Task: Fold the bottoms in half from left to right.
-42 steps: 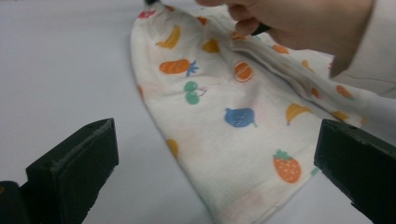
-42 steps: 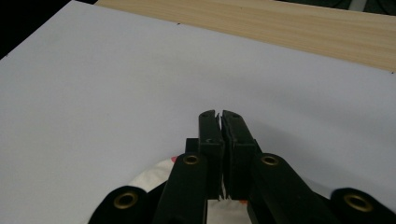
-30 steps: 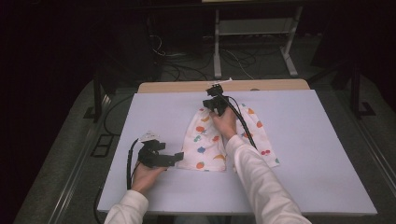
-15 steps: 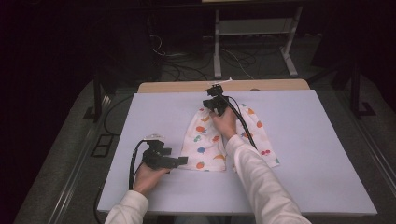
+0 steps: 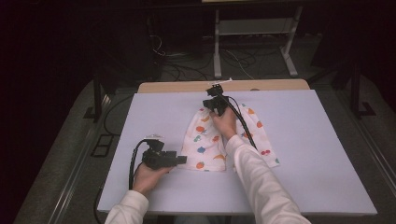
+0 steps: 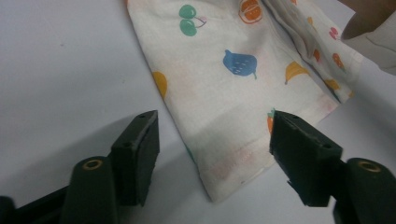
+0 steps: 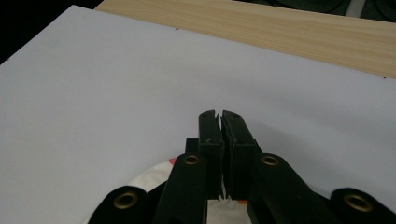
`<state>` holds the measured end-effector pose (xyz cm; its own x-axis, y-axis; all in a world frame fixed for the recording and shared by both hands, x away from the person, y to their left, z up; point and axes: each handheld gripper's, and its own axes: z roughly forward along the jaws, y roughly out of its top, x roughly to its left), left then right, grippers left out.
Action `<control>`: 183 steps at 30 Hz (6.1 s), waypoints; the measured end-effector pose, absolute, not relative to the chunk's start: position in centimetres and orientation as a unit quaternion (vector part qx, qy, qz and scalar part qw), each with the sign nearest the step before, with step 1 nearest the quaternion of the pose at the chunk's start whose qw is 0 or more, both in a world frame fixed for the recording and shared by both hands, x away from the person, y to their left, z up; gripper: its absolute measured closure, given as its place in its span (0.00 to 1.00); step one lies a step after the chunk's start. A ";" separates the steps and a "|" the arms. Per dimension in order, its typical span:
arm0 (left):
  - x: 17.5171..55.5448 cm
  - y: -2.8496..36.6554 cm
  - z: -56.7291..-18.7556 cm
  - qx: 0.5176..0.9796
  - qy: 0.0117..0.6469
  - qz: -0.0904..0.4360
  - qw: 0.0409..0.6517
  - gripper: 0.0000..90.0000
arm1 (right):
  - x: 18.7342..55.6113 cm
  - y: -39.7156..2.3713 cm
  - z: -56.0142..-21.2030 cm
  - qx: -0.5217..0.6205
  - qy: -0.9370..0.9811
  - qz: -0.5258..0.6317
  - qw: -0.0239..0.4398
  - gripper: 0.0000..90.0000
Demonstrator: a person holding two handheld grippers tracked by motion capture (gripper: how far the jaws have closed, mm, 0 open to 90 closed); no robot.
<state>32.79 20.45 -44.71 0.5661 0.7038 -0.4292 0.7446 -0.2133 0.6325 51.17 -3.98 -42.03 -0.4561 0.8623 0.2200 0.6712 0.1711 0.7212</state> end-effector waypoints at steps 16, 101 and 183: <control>33.3 21.4 -45.1 0.760 0.491 -0.071 0.420 0.70 | 51.2 -4.0 -42.0 0.508 0.754 0.398 0.122 0.95; 31.9 9.1 -38.7 0.809 0.334 -0.088 0.476 0.99 | 51.3 -11.5 -38.9 0.491 0.728 0.472 0.075 0.95; 36.5 -6.3 -43.6 0.813 0.355 -0.180 0.426 0.99 | 53.1 -19.9 -43.0 0.472 0.754 0.454 0.051 0.95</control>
<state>36.51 -6.28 -43.62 0.6838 0.4235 -0.5942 0.7296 -0.3855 0.5649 53.08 -19.91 -43.03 -0.5484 0.7584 0.3523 0.6656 0.1409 0.7329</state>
